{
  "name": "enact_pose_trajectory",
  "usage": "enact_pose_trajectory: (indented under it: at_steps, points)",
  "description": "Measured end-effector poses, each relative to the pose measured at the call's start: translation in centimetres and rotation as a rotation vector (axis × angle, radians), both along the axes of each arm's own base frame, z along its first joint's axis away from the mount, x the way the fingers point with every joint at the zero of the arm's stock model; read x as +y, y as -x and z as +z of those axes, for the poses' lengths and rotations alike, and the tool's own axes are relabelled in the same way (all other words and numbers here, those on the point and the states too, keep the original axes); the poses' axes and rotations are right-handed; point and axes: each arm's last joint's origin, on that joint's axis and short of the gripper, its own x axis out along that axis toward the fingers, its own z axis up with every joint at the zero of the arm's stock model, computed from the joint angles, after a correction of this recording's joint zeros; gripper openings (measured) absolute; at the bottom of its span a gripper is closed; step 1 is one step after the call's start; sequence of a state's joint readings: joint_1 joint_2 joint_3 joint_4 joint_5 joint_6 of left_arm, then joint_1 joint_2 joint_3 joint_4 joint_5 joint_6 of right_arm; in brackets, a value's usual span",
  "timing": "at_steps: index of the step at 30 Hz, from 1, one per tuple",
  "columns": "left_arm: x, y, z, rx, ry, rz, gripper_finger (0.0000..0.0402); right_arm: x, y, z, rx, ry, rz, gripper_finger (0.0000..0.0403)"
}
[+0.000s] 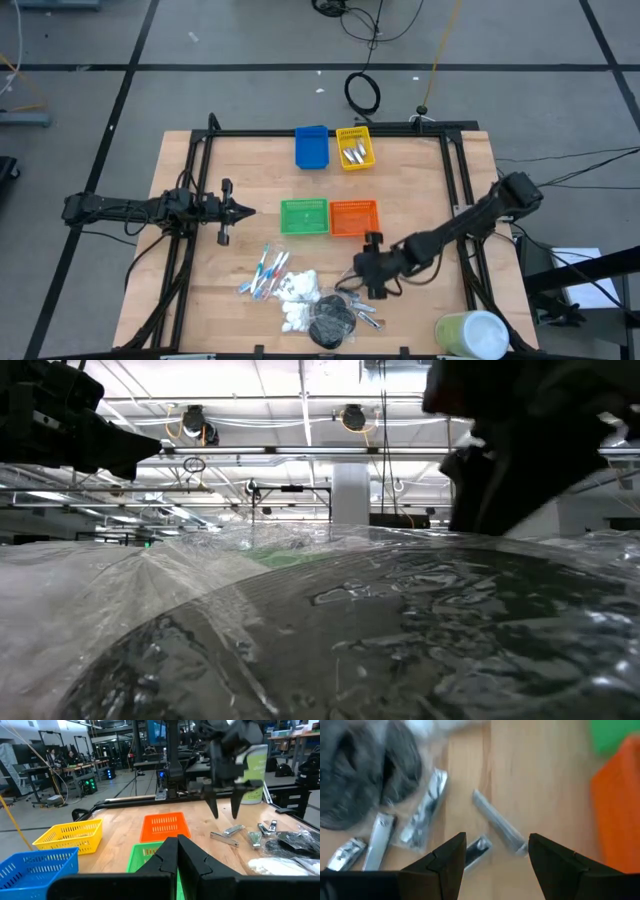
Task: Pick & Place Travel size toiletries
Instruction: Put the nail cutter into the yellow bin
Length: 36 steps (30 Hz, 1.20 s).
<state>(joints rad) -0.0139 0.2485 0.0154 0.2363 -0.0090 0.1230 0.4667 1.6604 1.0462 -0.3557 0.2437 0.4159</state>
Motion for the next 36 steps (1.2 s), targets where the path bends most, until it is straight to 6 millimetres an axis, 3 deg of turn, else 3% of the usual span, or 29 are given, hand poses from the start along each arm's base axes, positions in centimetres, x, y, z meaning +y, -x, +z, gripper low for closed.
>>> enact_pose_trajectory:
  at_steps: [9,20,25,33,36]
  points:
    - [0.0,0.0,0.0,0.0,0.0,0.0,0.0005,2.3,0.3,-4.1,0.102,-0.047,-0.142,0.0201]
    - [0.0,0.0,0.0,0.0,0.0,0.001,0.0006,2.5,0.7,-4.8,0.18,-0.083,-0.201,0.0186]
    - [0.0,0.0,0.0,0.0,0.0,0.0,0.0005,2.5,0.9,-4.8,0.205,-0.099,-0.195,0.0141]
    - [0.0,0.0,0.0,0.0,0.0,0.0,0.0005,2.5,1.0,-4.6,0.219,-0.09,-0.119,0.0029]
    - [0.0,0.0,0.0,0.0,0.0,0.0,0.0005,2.2,1.3,-3.6,0.221,-0.096,-0.079,0.002]
